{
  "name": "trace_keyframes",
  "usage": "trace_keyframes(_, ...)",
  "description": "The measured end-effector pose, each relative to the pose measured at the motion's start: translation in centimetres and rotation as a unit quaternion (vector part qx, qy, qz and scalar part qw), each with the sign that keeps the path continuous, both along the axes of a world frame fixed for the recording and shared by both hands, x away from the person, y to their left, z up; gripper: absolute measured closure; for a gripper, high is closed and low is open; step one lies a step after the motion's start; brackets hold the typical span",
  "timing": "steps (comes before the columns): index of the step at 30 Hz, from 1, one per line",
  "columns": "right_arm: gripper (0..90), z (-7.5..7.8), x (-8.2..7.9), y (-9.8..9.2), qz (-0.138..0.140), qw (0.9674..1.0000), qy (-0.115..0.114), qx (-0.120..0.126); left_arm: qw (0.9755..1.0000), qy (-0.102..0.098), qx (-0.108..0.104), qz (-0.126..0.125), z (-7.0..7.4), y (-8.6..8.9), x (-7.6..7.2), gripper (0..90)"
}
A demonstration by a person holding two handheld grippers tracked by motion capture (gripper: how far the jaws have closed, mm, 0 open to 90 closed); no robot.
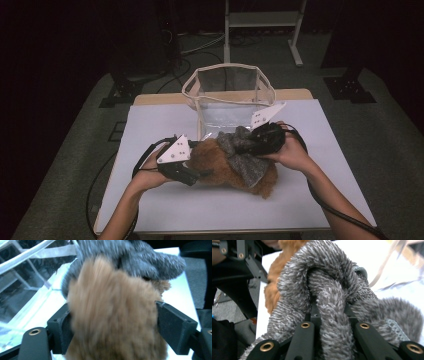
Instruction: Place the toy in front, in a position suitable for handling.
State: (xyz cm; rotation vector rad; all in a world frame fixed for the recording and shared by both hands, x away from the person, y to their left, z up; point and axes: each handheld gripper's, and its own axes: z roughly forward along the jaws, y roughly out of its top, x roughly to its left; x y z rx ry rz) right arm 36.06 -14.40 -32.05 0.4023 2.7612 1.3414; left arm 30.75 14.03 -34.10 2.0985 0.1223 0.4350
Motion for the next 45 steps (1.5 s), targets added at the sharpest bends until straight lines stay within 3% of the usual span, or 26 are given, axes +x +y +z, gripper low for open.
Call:
trace_keyframes(4,76.2,-0.6,-0.3,0.6,0.004,0.9999,-0.010,-0.010,0.9999,0.006,0.010,0.009,-1.2,0.5,0.1,25.8)
trace_keyframes(8,76.1,-0.4,-0.6,-0.1,0.001,0.9998,-0.014,-0.013,0.9997,0.013,0.014,0.018,-1.8,1.1,0.4,27.3)
trace_keyframes(13,75.9,-0.2,-1.0,-2.3,-0.020,0.9996,-0.019,-0.004,0.9988,0.030,0.020,0.031,-2.6,1.6,0.9,27.5)
trace_keyframes(17,75.5,-0.8,-1.5,-4.4,-0.044,0.9987,-0.019,-0.020,0.9978,0.037,0.029,0.046,-3.2,2.3,1.1,27.4)
trace_keyframes(19,75.4,-1.7,-1.6,-5.4,-0.057,0.9979,-0.011,-0.028,0.9979,0.038,0.025,0.045,-3.2,2.7,1.2,27.4)
trace_keyframes(23,75.3,-3.0,-1.6,-6.9,-0.071,0.9974,0.009,-0.009,0.9988,0.034,0.007,0.034,-2.8,2.8,0.9,25.3)
trace_keyframes(26,75.3,-3.6,-1.5,-7.7,-0.079,0.9967,0.017,0.001,0.9993,0.023,0.021,0.022,-2.8,2.7,0.6,19.0)
trace_keyframes(31,75.1,-4.5,-1.1,-8.3,-0.086,0.9959,0.025,0.009,0.9995,0.028,0.015,0.009,-3.8,3.0,0.5,10.8)
trace_keyframes(36,75.1,-4.9,-0.8,-7.9,-0.087,0.9957,0.027,0.016,0.9982,0.026,0.047,0.027,-5.2,2.2,1.3,2.7)
trace_keyframes(40,74.9,-4.8,-0.8,-8.5,-0.096,0.9951,0.022,0.015,0.9982,0.034,0.040,0.028,-5.5,2.4,1.6,5.1)
trace_keyframes(45,74.9,-5.9,-0.5,-10.6,-0.122,0.9915,0.042,0.021,0.9981,0.037,0.036,0.034,-5.6,2.5,1.7,11.3)
